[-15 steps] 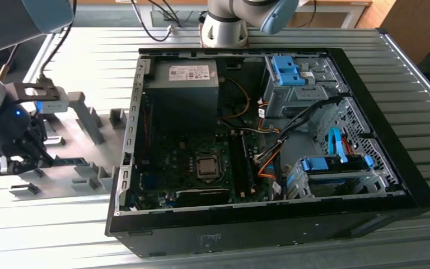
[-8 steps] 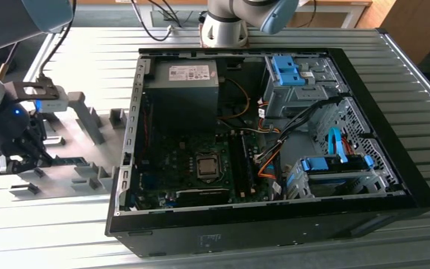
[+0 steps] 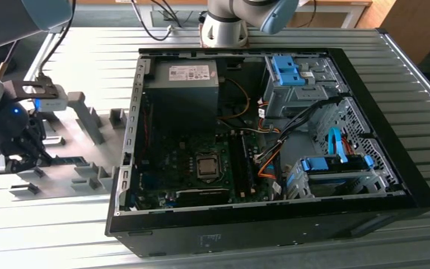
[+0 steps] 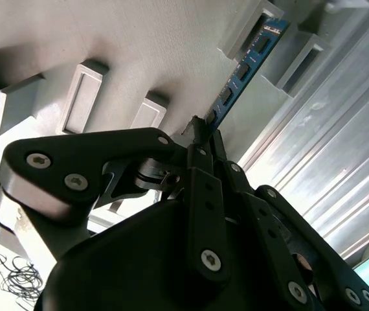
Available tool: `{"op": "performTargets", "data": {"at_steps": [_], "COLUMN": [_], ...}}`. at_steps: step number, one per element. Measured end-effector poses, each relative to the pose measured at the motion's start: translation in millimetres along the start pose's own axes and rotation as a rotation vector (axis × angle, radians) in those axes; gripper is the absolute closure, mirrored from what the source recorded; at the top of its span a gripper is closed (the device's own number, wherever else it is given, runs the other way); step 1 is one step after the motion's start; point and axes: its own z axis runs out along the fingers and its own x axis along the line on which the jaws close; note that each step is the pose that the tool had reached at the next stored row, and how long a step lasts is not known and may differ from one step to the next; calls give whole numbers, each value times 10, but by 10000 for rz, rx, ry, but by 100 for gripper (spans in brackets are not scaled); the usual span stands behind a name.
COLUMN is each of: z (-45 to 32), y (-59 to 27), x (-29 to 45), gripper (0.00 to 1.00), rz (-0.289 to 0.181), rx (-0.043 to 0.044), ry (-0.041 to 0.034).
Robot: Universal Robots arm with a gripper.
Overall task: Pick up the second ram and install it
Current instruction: 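Pick up the second ram and move it above second insertion slot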
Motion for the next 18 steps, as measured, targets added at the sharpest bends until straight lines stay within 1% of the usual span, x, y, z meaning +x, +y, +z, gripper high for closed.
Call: {"op": "performTargets", "data": {"at_steps": [18], "z": [-45], "y": [0], "x": [-2], "gripper": [86], "rz": [0], "rx": [1], "ry": [-1]}}
